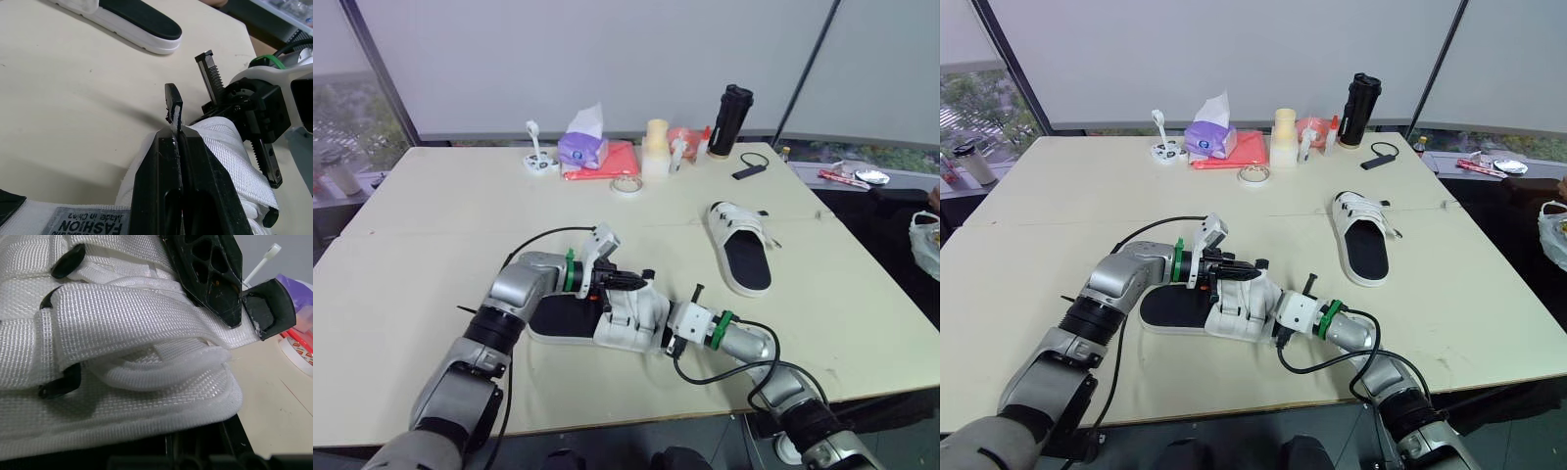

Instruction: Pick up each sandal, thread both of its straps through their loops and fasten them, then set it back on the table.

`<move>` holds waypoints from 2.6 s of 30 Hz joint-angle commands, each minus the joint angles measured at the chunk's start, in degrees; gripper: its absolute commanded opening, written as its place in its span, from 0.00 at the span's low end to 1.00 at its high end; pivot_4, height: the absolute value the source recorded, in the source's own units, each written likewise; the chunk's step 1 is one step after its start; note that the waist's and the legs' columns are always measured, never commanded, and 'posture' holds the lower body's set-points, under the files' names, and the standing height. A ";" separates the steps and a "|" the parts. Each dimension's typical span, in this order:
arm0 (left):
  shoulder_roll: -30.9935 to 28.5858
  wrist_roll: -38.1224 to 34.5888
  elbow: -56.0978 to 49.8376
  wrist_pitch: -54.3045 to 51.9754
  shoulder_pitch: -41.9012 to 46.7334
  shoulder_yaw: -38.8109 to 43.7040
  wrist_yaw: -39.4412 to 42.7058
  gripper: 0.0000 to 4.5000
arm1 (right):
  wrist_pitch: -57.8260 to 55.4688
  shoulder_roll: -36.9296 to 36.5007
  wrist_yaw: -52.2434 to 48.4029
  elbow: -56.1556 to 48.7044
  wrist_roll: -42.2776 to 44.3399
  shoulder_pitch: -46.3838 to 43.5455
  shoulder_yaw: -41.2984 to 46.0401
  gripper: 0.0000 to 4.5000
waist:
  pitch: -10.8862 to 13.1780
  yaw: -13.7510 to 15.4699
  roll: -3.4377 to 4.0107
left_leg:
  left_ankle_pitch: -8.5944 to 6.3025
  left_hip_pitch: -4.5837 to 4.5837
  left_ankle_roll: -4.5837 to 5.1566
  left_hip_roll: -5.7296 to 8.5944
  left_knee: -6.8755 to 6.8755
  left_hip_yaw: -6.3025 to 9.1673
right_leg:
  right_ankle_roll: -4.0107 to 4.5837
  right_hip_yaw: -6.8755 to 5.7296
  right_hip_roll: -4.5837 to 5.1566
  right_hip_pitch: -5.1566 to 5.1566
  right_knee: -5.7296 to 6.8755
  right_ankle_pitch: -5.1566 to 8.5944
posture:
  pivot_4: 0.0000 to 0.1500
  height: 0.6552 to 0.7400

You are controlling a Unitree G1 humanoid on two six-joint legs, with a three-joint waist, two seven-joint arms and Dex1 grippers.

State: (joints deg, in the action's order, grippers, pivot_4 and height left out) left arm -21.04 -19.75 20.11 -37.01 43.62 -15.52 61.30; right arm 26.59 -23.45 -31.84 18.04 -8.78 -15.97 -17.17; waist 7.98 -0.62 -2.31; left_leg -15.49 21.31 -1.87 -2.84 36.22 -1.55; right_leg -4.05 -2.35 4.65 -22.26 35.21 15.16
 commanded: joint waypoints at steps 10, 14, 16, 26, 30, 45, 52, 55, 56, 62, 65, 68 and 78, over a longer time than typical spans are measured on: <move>-1.99 7.93 3.04 -6.19 1.77 -2.39 -10.45 0.21 | -3.90 0.18 -0.41 5.98 -1.80 1.92 -0.93 0.00 | -0.11 0.01 -0.05 | 0.00 -0.04 0.00 -0.03 0.01 0.04 | 0.00 0.00 0.04 0.00 0.00 0.00 | 1.00 1.00; -3.36 11.15 1.61 -3.81 1.17 -5.06 -10.86 0.67 | -3.83 0.59 -0.22 6.34 -1.89 1.87 -0.98 0.00 | -0.12 -0.19 -0.06 | 0.00 -0.03 0.00 -0.01 -0.05 0.02 | -0.01 0.00 0.00 0.01 0.00 0.01 | 1.00 1.00; -4.32 13.35 0.37 -1.24 0.72 -6.73 -10.99 0.91 | -3.97 1.18 -0.17 6.56 -1.61 1.56 -0.94 0.00 | -0.12 -0.23 -0.06 | 0.00 -0.03 0.00 -0.03 -0.08 0.01 | -0.01 0.00 -0.01 -0.01 0.00 0.01 | 1.00 1.00; -5.11 17.90 0.20 6.98 0.47 -6.38 -12.24 0.99 | -3.77 1.20 -0.49 6.97 -1.48 1.06 -0.41 0.00 | -0.12 -0.42 0.06 | 0.00 0.01 0.00 -0.13 -0.14 -0.03 | 0.01 0.05 0.00 -0.14 0.00 0.00 | 1.00 1.00; -2.74 10.63 1.21 5.87 1.10 3.15 -12.01 0.99 | -4.64 1.37 0.06 4.96 -0.10 1.38 1.16 0.00 | 0.00 -0.33 0.13 | 0.00 0.06 0.00 -0.13 -0.14 -0.07 | 0.00 0.02 -0.08 -0.22 0.01 0.00 | 1.00 1.00; -10.48 -16.76 -21.81 -14.21 -13.53 25.05 -4.93 0.99 | -25.45 -5.08 -3.75 -28.09 14.09 12.32 12.16 0.06 | 1.51 1.13 1.09 | 0.00 1.30 0.00 0.14 -0.01 -0.10 | -0.73 0.02 0.07 -1.18 0.03 -0.24 | 1.00 1.00; -15.53 -19.52 -26.43 -16.48 -21.30 25.00 -2.92 1.00 | -32.05 -9.45 -7.51 -35.34 18.43 13.96 15.88 0.75 | 1.84 1.28 1.21 | 0.00 1.27 0.00 0.12 0.01 -0.17 | -0.64 -0.07 -0.06 -1.19 0.10 -0.18 | 1.00 1.00; -17.28 -20.92 -27.47 -17.53 -22.48 24.57 -1.56 1.00 | -37.31 -12.07 -8.52 -38.45 22.15 14.38 20.03 0.99 | 1.85 1.32 1.21 | 0.00 1.28 0.00 0.12 0.03 -0.19 | -0.65 -0.07 -0.06 -1.19 0.10 -0.19 | 1.00 1.00; -17.81 -21.43 -28.01 -17.80 -22.87 24.29 -0.90 1.00 | -39.24 -13.09 -9.00 -39.60 23.62 14.62 21.55 0.99 | 1.86 1.35 1.23 | 0.00 1.28 0.00 0.12 0.03 -0.20 | -0.68 -0.07 -0.06 -1.19 0.10 -0.20 | 1.00 1.00; -18.60 -21.61 -27.84 -18.07 -23.59 19.74 1.91 1.00 | -50.27 -19.36 -12.54 -47.06 32.34 17.61 28.98 0.99 | 1.87 1.39 1.24 | 0.00 1.29 0.00 0.13 0.02 -0.21 | -0.70 -0.07 -0.05 -1.18 0.09 -0.21 | 1.00 1.00; -18.10 -21.06 -26.00 -18.69 -22.24 16.28 2.62 1.00 | -53.81 -21.23 -13.23 -49.77 34.82 18.54 30.30 0.99 | 1.87 1.37 1.24 | 0.00 1.28 0.01 0.13 0.04 -0.21 | -0.70 -0.07 -0.08 -1.19 0.11 -0.21 | 1.00 1.00; -16.75 -20.07 -22.64 -18.35 -19.89 13.05 3.45 1.00 | -55.26 -21.40 -12.34 -51.28 35.09 18.15 30.32 0.99 | 1.87 1.35 1.23 | 0.00 1.27 0.01 0.13 0.06 -0.20 | -0.70 -0.06 -0.10 -1.18 0.12 -0.20 | 1.00 1.00; -8.93 -17.14 -9.52 -18.54 -10.01 5.84 7.88 1.00 | -54.34 -18.99 -7.60 -53.20 32.18 19.13 29.19 0.99 | 1.80 3.07 1.35 | -0.09 1.36 0.16 0.18 0.67 -0.15 | -0.70 -0.08 -0.09 -1.02 0.31 -0.20 | 1.00 1.00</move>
State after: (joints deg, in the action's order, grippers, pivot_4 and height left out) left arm -31.47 -36.75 9.75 -55.38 32.99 -7.46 67.98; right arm -28.95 -42.71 -40.23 -32.94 23.63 3.22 11.12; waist 9.79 2.45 -0.95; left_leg -15.61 22.75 -1.67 -2.66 37.08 -1.67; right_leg -4.65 -2.45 4.56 -23.28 35.57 15.02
